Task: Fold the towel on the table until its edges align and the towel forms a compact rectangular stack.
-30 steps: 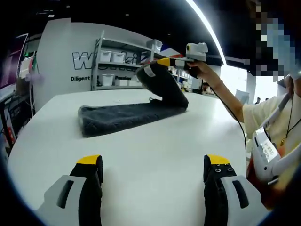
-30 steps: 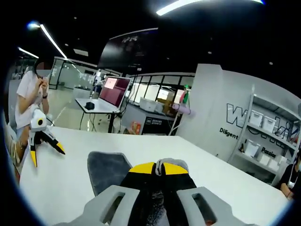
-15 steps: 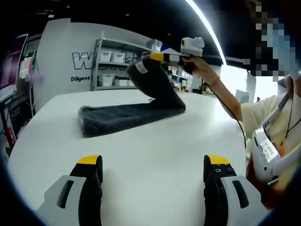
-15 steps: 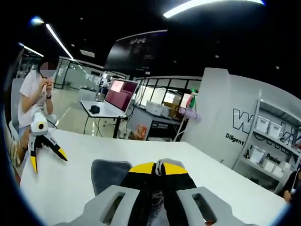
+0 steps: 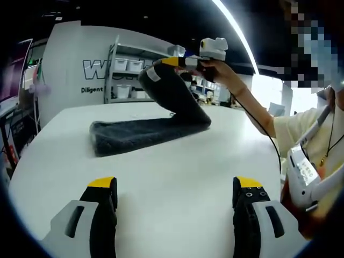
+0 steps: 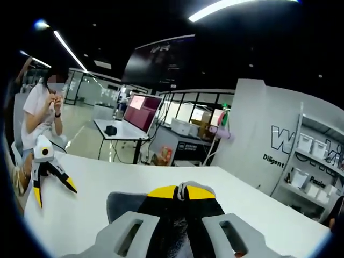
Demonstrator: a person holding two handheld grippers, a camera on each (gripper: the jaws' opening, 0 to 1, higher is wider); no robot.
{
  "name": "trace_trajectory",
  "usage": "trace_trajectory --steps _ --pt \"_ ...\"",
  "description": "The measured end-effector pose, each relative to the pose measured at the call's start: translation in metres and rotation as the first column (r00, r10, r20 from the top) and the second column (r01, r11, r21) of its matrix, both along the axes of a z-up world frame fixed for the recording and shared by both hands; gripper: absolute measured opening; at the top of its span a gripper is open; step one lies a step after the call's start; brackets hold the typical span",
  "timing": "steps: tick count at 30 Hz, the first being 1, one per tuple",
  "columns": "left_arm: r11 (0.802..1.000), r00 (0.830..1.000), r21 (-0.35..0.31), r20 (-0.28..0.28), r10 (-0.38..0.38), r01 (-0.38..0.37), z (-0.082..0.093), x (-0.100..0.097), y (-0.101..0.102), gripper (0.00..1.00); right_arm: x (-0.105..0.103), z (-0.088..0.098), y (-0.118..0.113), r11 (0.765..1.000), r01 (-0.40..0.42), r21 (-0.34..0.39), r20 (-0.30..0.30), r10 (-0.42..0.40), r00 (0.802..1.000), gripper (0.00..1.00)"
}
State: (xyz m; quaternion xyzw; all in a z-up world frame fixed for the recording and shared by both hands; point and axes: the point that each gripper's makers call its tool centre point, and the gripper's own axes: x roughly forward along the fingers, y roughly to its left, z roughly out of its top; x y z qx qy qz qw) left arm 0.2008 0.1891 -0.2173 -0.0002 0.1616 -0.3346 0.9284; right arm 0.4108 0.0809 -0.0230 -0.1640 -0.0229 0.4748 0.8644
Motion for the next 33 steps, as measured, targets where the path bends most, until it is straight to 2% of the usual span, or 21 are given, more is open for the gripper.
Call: trace_trajectory --steps 7,25,33 --pt "1.000 1.000 -0.002 -0.002 0.000 0.000 0.001 0.001 0.002 0.87 0.007 0.002 0.013 0.999 -0.012 0.030 -0.016 0.013 1.000 0.01" --pt "1.000 1.000 -0.012 -0.001 0.002 -0.002 0.001 0.000 -0.001 0.87 0.004 0.017 0.055 0.994 -0.077 0.072 -0.015 0.078 0.997 0.01" --pt "1.000 1.000 -0.016 0.006 0.008 -0.008 0.004 0.000 -0.001 0.87 0.004 0.015 0.071 0.992 -0.093 0.083 -0.018 0.095 0.995 0.01"
